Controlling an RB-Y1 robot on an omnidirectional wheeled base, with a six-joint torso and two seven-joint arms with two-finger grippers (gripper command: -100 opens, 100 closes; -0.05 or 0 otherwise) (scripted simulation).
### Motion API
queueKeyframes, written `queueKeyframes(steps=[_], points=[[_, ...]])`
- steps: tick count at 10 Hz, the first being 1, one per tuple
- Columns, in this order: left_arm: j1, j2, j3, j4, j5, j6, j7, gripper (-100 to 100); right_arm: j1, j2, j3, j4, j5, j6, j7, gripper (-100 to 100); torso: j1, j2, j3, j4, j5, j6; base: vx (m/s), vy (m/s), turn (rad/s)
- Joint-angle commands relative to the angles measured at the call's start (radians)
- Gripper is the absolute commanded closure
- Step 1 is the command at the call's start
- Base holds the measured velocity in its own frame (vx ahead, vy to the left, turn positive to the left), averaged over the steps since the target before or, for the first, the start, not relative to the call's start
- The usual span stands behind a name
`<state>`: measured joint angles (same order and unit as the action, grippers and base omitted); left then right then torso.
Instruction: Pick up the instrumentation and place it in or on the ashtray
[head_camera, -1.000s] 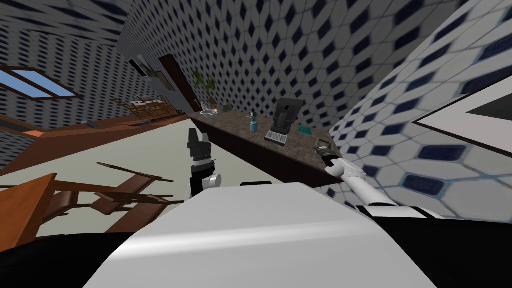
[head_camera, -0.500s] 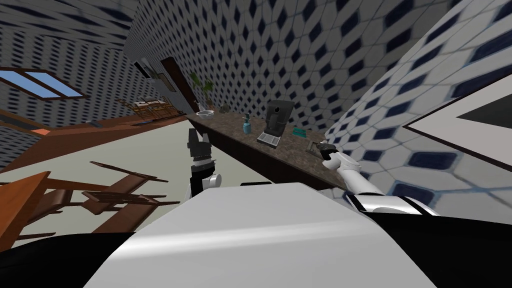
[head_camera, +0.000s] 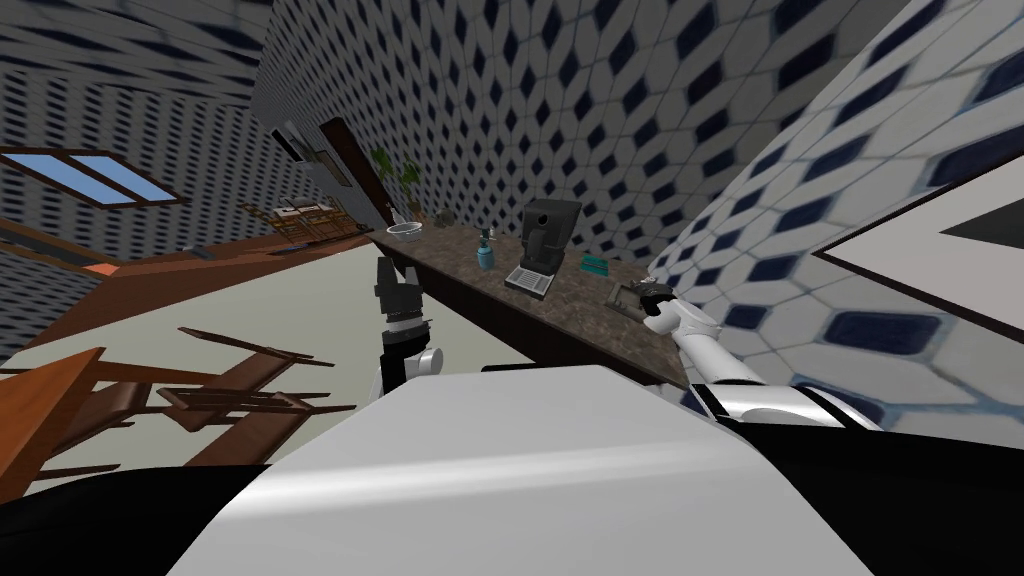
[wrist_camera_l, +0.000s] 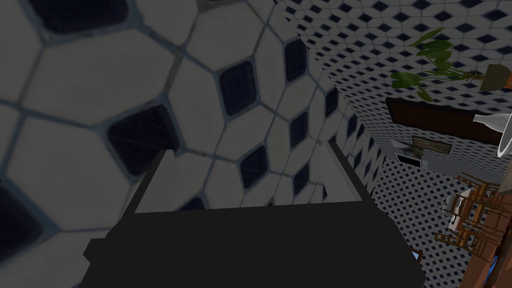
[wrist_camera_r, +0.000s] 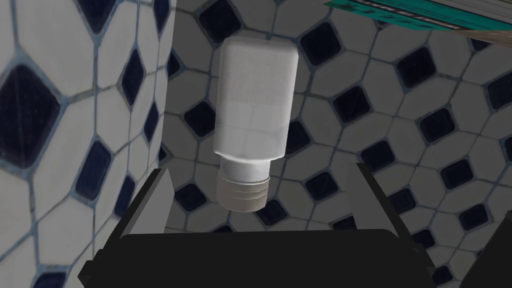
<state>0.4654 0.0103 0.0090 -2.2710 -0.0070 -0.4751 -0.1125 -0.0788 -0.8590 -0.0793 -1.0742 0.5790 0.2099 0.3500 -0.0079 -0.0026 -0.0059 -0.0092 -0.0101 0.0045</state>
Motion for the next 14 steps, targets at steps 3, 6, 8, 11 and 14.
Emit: queueKeyframes(steps=[3,6,8,11,14], points=[[0.000,0.000,0.000,0.000,0.000,0.000,0.000,0,0.000,0.000,0.000,0.000,0.000,0.000,0.000,-100,0.001,0.001,0.000,0.000,0.000,0.000,0.000,0.000,0.000],[0.000,0.000,0.000,0.000,0.000,0.000,0.000,0,-0.002,-0.052,0.018,0.018,-0.048,-0.004,-0.006,-100,0.003,0.002,0.001,0.000,0.001,0.000,-0.021,0.028,0.058],[0.000,0.000,0.000,0.000,0.000,0.000,0.000,0,-0.003,-0.104,0.036,0.035,-0.097,-0.008,-0.012,-100,0.004,0.003,0.002,0.001,0.001,0.000,-0.031,0.047,0.058],[0.000,0.000,0.000,0.000,0.000,0.000,0.000,0,-0.006,-0.181,0.062,0.062,-0.169,-0.015,-0.021,-100,0.004,0.003,0.002,0.001,0.001,0.000,-0.035,0.049,0.086],[0.000,0.000,0.000,0.000,0.000,0.000,0.000,0,-0.008,-0.259,0.089,0.088,-0.241,-0.021,-0.029,-100,0.005,0.003,0.002,0.001,0.001,0.000,-0.030,0.054,0.068]])
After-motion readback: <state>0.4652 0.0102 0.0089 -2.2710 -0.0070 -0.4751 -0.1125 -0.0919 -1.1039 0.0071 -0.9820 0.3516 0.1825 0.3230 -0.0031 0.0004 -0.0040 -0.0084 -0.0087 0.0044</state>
